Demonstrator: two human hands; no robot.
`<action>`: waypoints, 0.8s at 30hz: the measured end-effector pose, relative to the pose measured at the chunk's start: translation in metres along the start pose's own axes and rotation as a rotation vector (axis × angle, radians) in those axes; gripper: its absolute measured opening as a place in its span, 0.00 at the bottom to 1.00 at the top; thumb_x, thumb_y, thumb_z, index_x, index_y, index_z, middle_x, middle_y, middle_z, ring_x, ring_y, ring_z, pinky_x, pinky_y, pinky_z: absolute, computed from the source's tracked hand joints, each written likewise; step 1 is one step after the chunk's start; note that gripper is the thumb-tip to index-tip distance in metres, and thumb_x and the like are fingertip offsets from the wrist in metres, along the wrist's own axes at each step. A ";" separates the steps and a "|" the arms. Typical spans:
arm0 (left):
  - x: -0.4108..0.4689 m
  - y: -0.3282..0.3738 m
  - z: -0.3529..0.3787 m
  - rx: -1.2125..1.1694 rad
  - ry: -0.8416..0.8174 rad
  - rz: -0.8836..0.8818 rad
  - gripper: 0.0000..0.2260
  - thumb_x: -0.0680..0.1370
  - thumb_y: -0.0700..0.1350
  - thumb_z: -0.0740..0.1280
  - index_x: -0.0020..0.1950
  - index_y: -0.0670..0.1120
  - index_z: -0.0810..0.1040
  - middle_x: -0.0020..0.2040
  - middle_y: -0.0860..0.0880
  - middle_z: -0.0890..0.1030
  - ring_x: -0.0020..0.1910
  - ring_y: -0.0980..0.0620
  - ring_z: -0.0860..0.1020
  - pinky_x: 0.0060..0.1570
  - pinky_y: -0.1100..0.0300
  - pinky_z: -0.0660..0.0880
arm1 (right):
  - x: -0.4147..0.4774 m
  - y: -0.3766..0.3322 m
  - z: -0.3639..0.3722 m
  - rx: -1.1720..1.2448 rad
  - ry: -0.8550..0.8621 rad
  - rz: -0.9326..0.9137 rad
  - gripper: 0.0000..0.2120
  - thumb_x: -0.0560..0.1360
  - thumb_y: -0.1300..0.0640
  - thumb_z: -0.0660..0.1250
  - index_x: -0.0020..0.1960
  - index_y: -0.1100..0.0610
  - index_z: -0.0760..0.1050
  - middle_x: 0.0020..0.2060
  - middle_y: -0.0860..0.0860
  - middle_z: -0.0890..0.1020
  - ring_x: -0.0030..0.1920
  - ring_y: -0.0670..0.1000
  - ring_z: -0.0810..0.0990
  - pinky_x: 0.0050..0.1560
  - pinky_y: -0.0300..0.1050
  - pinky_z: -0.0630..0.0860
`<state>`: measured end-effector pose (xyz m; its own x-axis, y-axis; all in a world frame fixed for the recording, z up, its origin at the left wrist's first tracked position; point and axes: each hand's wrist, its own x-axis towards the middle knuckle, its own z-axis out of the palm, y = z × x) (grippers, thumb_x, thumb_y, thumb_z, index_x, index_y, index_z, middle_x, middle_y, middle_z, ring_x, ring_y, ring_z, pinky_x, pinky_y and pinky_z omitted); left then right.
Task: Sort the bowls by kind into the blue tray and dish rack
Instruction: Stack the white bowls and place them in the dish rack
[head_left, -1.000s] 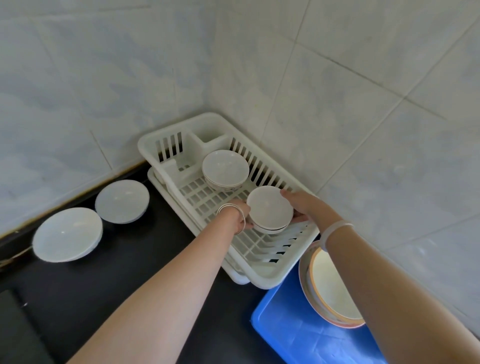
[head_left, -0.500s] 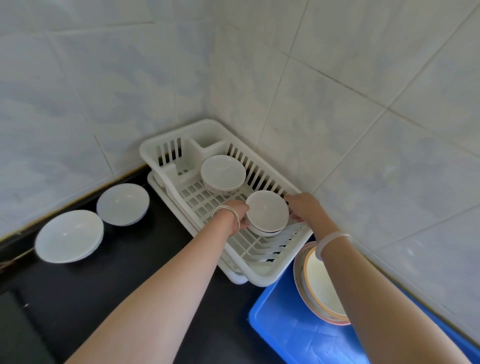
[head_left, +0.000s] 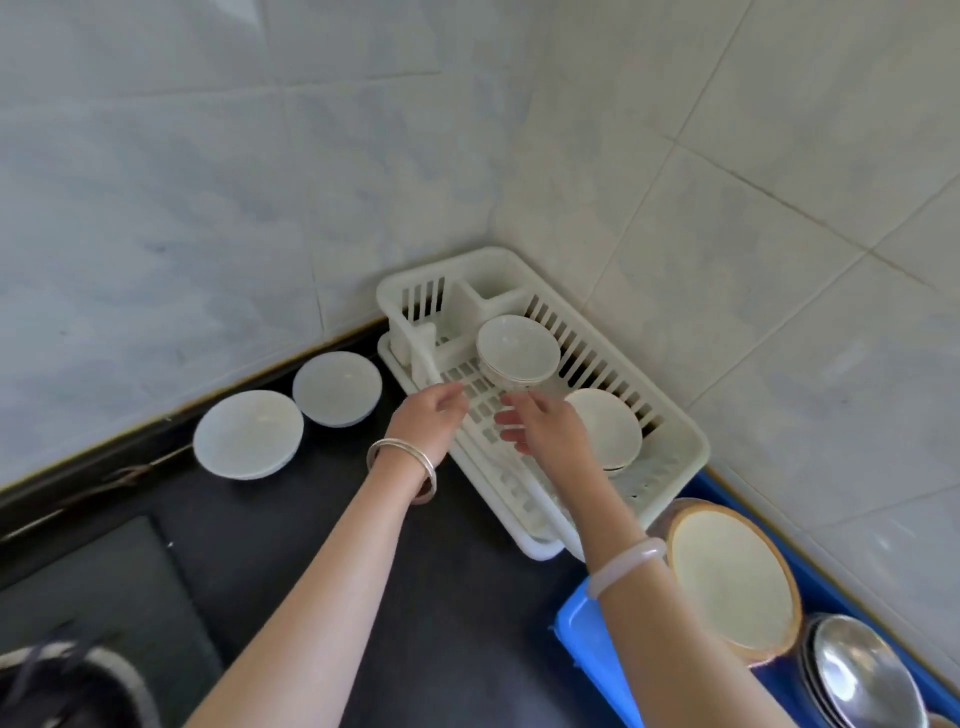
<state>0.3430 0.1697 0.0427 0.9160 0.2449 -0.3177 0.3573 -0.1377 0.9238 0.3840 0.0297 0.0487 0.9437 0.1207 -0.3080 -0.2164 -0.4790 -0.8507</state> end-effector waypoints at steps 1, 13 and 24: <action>-0.005 -0.009 -0.012 0.026 0.057 0.003 0.17 0.78 0.47 0.61 0.67 0.48 0.72 0.66 0.48 0.75 0.64 0.50 0.73 0.66 0.53 0.69 | -0.002 -0.002 0.018 -0.003 -0.039 0.007 0.13 0.79 0.51 0.58 0.56 0.53 0.77 0.42 0.45 0.83 0.41 0.46 0.82 0.48 0.44 0.78; -0.016 -0.120 -0.115 0.124 0.741 -0.265 0.23 0.77 0.39 0.64 0.71 0.44 0.66 0.73 0.44 0.66 0.71 0.43 0.65 0.71 0.51 0.60 | 0.043 -0.009 0.158 -0.234 -0.241 0.152 0.20 0.81 0.50 0.56 0.67 0.61 0.70 0.60 0.59 0.78 0.59 0.59 0.78 0.63 0.56 0.73; 0.002 -0.148 -0.141 -0.198 0.826 -0.298 0.26 0.76 0.33 0.61 0.73 0.48 0.64 0.71 0.46 0.70 0.68 0.44 0.70 0.69 0.50 0.64 | 0.070 -0.013 0.191 0.156 -0.162 0.335 0.08 0.77 0.68 0.60 0.56 0.63 0.71 0.57 0.63 0.77 0.58 0.62 0.79 0.47 0.47 0.81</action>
<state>0.2664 0.3262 -0.0650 0.3398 0.8666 -0.3655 0.4508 0.1910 0.8720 0.4053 0.2101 -0.0435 0.7654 0.1221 -0.6319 -0.5524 -0.3793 -0.7423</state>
